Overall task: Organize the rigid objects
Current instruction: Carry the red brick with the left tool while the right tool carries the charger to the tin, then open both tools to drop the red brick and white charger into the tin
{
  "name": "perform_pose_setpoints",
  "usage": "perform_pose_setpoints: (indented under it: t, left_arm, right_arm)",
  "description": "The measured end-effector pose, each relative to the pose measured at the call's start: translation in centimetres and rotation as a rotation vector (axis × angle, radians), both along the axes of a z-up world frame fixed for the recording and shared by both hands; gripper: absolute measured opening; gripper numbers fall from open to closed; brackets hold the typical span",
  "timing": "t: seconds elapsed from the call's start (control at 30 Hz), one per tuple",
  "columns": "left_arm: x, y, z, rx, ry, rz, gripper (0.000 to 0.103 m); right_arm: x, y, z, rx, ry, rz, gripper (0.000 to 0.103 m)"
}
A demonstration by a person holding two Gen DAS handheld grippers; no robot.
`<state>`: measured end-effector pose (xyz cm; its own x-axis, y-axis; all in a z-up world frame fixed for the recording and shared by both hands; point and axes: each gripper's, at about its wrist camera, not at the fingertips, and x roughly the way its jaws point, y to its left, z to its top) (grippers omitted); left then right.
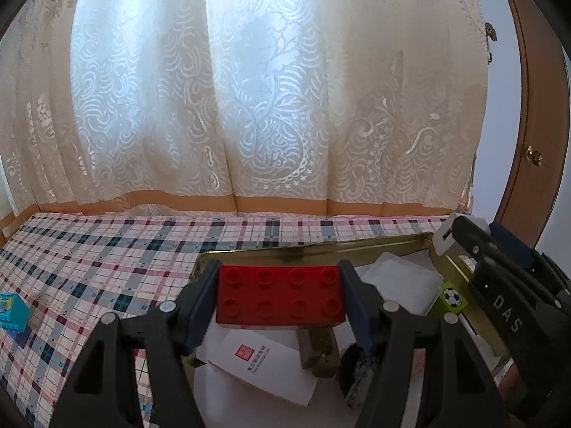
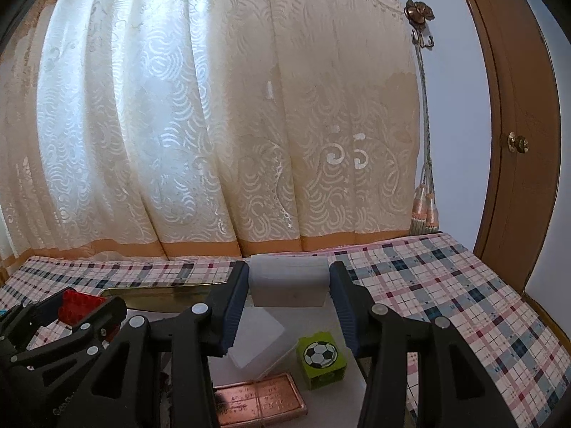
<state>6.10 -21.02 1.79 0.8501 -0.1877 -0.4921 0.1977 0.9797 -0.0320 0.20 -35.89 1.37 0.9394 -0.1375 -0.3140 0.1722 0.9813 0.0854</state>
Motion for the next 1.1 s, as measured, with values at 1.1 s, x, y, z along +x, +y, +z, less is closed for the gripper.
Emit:
perform_pose_setpoints:
  t: [1.1]
  left_arm:
    - [1.8,-1.6,-2.0,0.118,0.137,-0.008,0.069]
  right_arm:
    - [2.7,0.8,-1.9,0.137,0.148,0.160,0.050]
